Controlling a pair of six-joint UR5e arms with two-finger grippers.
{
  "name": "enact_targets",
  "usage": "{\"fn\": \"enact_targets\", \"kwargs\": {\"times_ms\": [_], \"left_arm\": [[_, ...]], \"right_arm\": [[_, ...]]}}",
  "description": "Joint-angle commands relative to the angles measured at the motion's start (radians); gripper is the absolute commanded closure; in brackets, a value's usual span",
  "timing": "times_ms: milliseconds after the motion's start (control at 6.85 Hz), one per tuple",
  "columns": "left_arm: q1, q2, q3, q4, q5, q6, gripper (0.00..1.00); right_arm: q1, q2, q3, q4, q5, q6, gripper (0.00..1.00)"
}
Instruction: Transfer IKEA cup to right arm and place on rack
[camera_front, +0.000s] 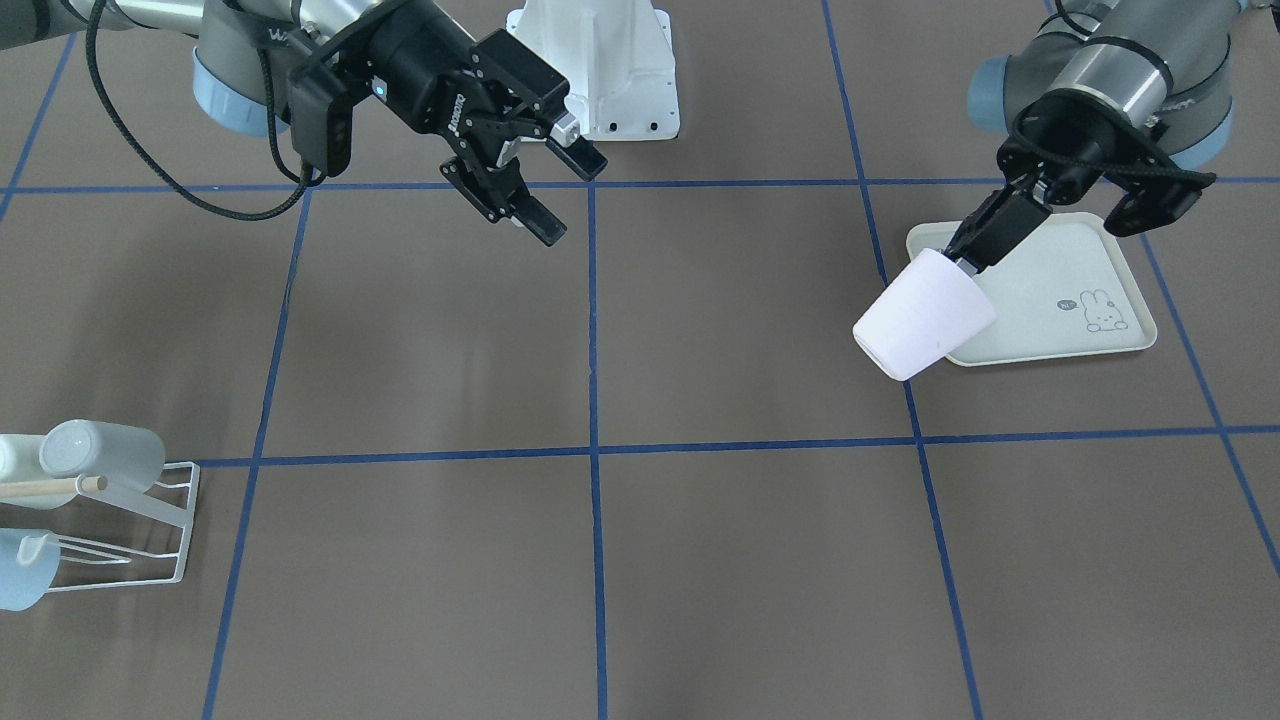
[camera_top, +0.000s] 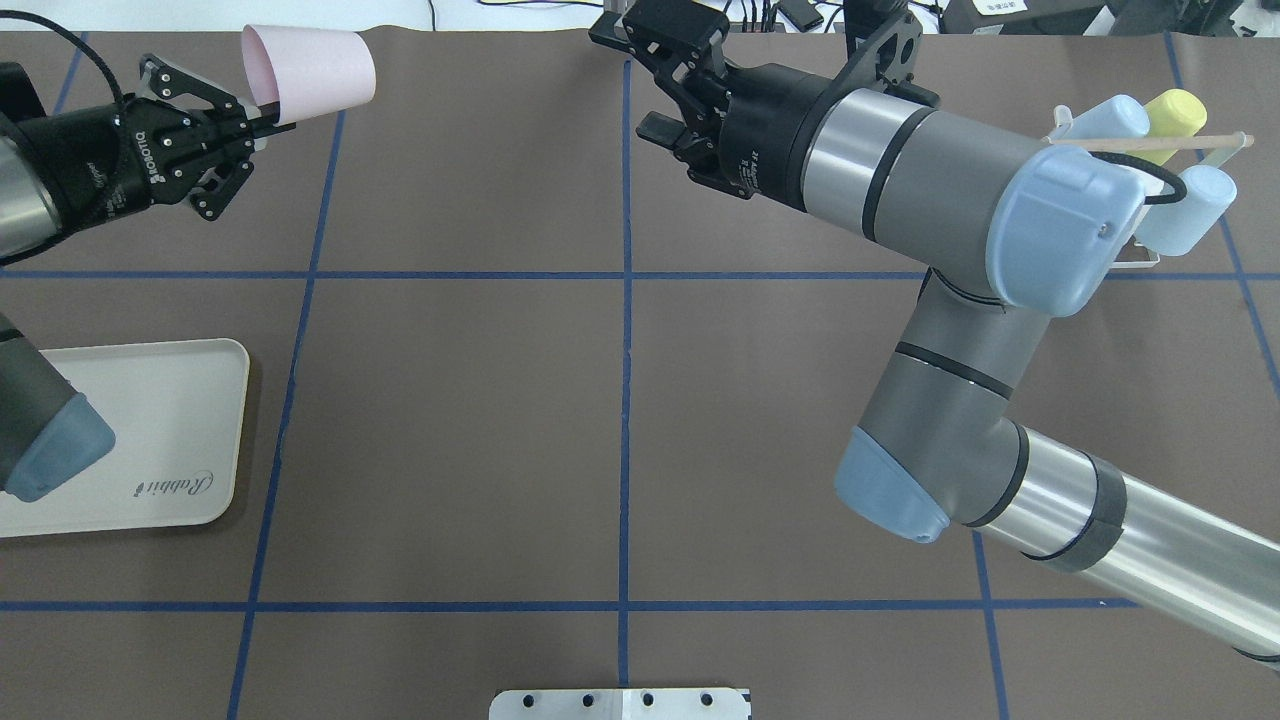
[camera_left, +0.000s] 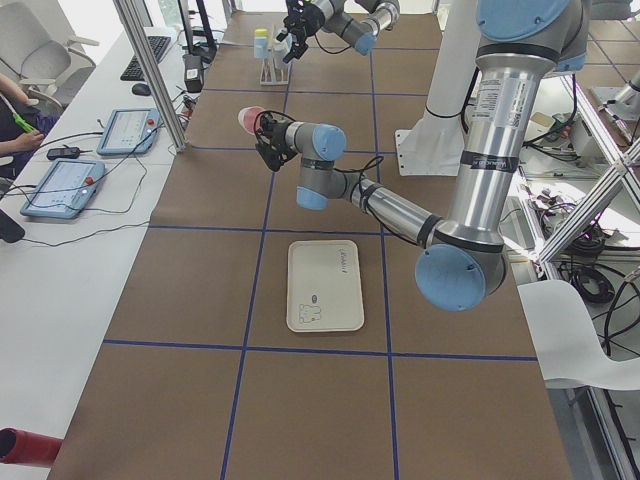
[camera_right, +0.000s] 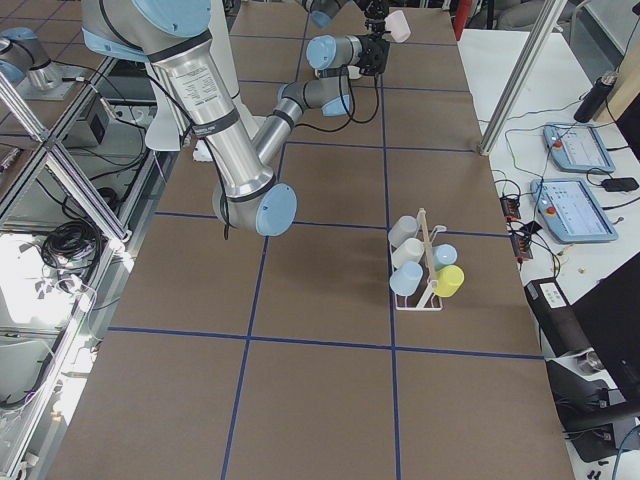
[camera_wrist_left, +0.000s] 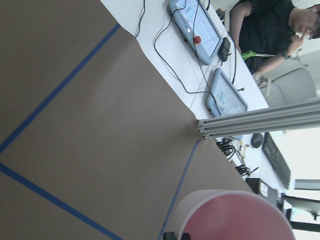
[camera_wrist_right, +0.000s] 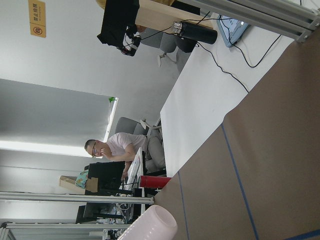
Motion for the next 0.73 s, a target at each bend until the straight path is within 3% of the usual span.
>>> {"fn": "enact_targets", "kwargs": {"times_ms": [0,146,584], "left_arm": [[0.125,-0.076,0.092,-0.203,0.224,-0.233,1.0],[0.166,-0.109,0.106,-0.249,0.293,-0.284,1.0],[0.22,-0.155,0.103,-0.274,0.37,-0.353,1.0]], "right_arm": [[-0.036,0.023,-0.049,0.13,-0.076,0.029,0.0],[-0.044,0.023,-0.103,0.207,-0.082,0.029,0.0],[-0.05,0.024,-0.123,0.209,-0.084,0.023,0.0]]}}
